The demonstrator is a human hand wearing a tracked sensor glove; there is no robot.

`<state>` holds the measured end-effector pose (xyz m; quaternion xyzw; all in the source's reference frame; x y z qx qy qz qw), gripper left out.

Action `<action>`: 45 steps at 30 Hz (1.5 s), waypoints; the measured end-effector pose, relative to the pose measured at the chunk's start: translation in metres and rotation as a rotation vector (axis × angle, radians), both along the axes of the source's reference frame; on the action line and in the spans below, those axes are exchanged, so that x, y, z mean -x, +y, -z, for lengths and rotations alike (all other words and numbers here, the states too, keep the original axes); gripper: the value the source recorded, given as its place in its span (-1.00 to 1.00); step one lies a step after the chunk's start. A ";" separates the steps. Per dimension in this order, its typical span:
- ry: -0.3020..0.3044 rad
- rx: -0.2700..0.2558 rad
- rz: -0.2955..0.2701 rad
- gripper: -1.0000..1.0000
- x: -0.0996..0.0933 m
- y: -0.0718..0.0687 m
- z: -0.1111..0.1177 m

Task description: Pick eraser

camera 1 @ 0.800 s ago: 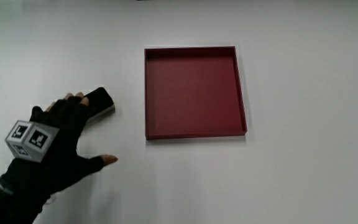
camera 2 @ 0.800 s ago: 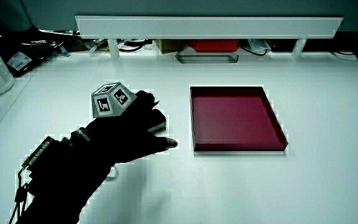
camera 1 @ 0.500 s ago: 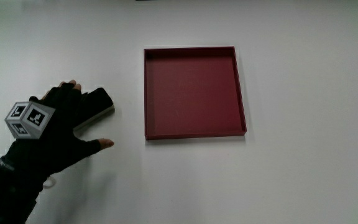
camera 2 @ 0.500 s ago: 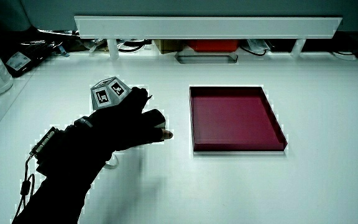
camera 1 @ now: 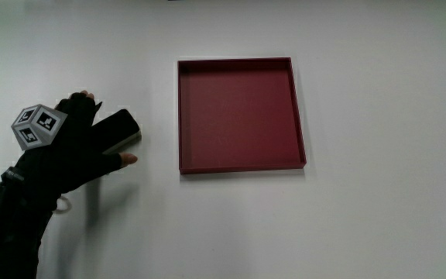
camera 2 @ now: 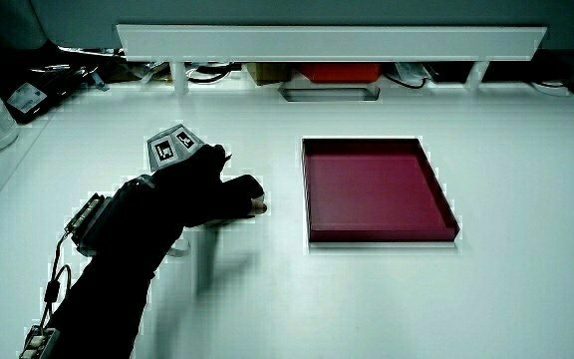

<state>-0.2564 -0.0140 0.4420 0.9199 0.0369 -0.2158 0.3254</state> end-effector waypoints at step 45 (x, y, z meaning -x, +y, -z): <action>-0.102 0.160 0.108 0.43 0.032 -0.025 -0.084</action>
